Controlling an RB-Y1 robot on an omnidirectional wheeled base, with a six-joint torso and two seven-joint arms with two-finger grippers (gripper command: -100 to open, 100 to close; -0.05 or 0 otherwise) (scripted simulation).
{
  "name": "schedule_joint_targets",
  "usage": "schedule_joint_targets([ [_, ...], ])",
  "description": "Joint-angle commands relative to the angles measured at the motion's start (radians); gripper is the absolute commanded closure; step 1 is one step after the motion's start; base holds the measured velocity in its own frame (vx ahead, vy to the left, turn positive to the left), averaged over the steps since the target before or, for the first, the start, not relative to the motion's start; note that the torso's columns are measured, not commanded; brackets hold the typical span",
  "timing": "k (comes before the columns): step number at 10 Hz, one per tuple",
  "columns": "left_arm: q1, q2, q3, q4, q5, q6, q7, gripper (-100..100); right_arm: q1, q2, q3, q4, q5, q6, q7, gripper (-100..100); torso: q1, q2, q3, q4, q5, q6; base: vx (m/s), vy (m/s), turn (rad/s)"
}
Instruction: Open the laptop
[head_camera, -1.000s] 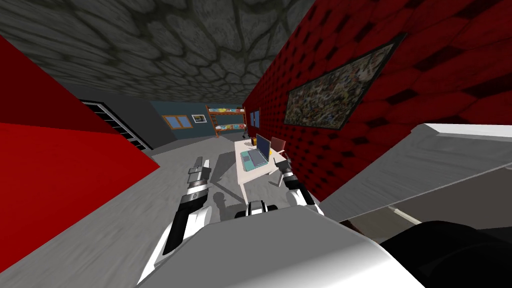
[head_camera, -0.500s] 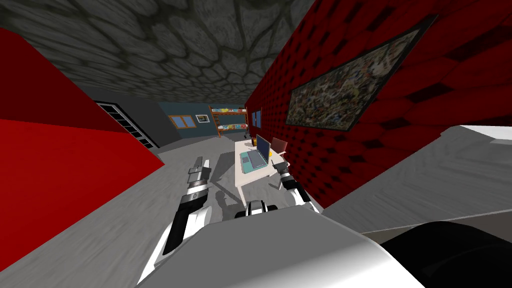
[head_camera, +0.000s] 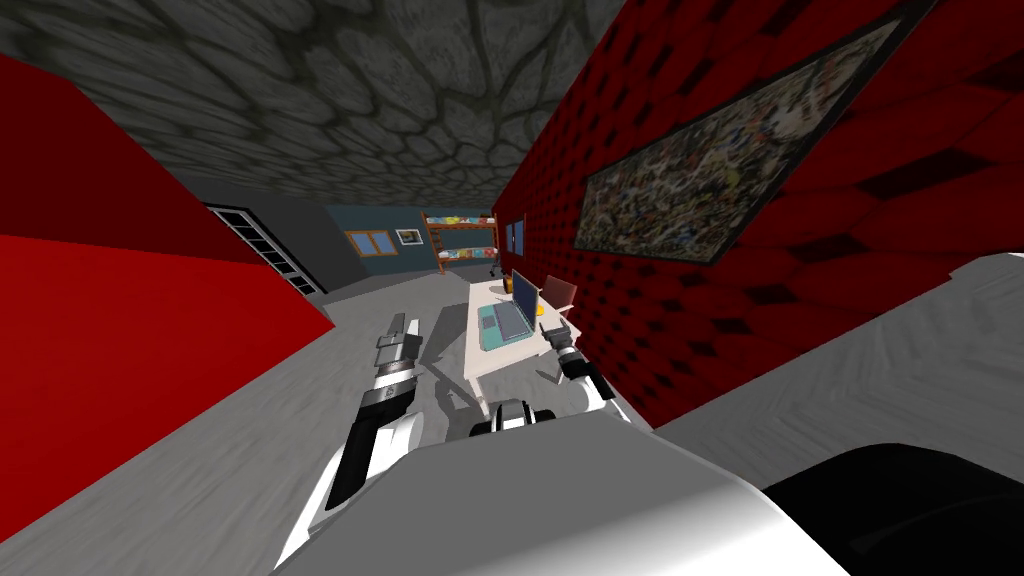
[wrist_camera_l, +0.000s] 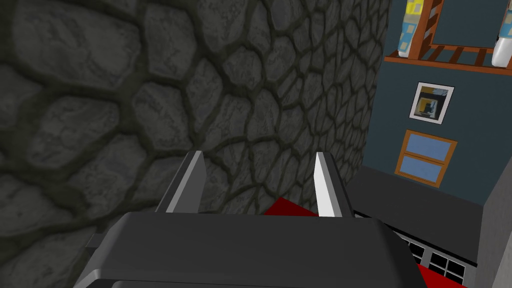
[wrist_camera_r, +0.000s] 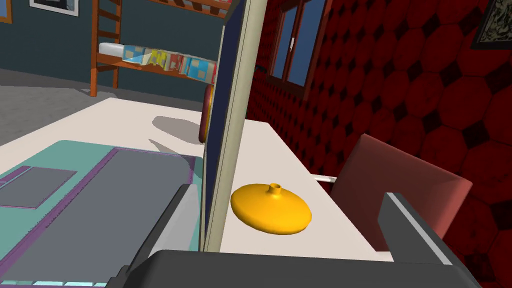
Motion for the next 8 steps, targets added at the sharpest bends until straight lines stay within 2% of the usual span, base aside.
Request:
schedule_joint_targets([
  [1, 0.0, 0.0, 0.0, 0.0, 0.0, 0.0, 0.0, 0, -0.026, 0.01, 0.014, 0.053, -0.08, 0.037, -0.076, -100, -0.002, 0.0, 0.0, 0.0, 0.0, 0.0, 0.055, -0.11, 0.083],
  [2, 0.0, 0.0, 0.0, 0.0, 0.0, 0.0, 0.0, 0, -0.026, 0.01, 0.014, 0.053, -0.083, 0.037, -0.083, -100, -0.002, -0.001, 0.0, 0.0, -0.001, 0.0, 0.039, -0.072, 0.035],
  [5, 0.0, 0.0, 0.0, 0.0, 0.0, 0.0, 0.0, 0, -0.051, 0.028, 0.03, 0.107, -0.172, 0.075, -0.168, -100, 0.0, 0.0, 0.0, 0.0, 0.0, 0.0, 0.047, -0.066, 0.065],
  [6, 0.0, 0.0, 0.0, 0.0, 0.0, 0.0, 0.0, 0, -0.051, 0.028, 0.03, 0.107, -0.172, 0.075, -0.169, -100, -0.001, -0.001, -0.001, 0.0, 0.0, 0.0, 0.038, -0.061, 0.028],
  [8, 0.0, 0.0, 0.0, 0.0, 0.0, 0.0, 0.0, 0, -0.065, 0.05, 0.04, 0.138, -0.225, 0.097, -0.22, -100, 0.0, 0.001, 0.001, 0.0, 0.0, 0.0, 0.028, -0.064, 0.057],
])
